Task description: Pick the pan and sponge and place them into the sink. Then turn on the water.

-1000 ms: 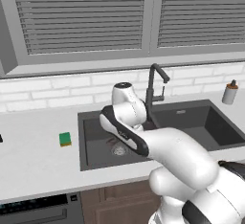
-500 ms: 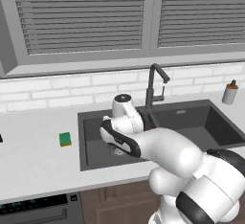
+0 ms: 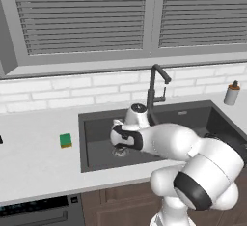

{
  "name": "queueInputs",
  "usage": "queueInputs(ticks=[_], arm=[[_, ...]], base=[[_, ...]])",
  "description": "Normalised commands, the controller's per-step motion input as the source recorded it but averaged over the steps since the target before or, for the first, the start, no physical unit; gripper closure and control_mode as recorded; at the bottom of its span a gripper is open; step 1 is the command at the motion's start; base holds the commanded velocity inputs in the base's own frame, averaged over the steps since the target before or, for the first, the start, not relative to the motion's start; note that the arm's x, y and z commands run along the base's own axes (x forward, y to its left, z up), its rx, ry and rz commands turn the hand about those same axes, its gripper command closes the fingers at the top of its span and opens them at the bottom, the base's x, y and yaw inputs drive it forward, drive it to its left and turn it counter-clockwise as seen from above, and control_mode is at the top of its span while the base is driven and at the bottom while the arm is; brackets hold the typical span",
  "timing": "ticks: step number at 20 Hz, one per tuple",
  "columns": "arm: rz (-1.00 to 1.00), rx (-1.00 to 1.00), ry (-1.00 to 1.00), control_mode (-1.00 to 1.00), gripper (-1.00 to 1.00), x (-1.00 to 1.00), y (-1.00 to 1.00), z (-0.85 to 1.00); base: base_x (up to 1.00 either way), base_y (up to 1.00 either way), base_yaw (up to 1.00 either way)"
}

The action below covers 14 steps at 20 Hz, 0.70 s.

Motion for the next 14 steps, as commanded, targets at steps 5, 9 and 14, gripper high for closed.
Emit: queueInputs(ticks=[5,9,14], arm=[[-0.06,0.0,0.0,-1.0,1.0,0.52,0.01,-0.36],[-0.13,0.0,0.0,-1.0,1.0,0.34,0.16,-0.25],[-0.13,0.0,0.0,-1.0,1.0,0.25,0.28,-0.24]], base=[[0.0,0.0,0.0],[0.0,0.0,0.0],[0.0,0.0,0.0]])
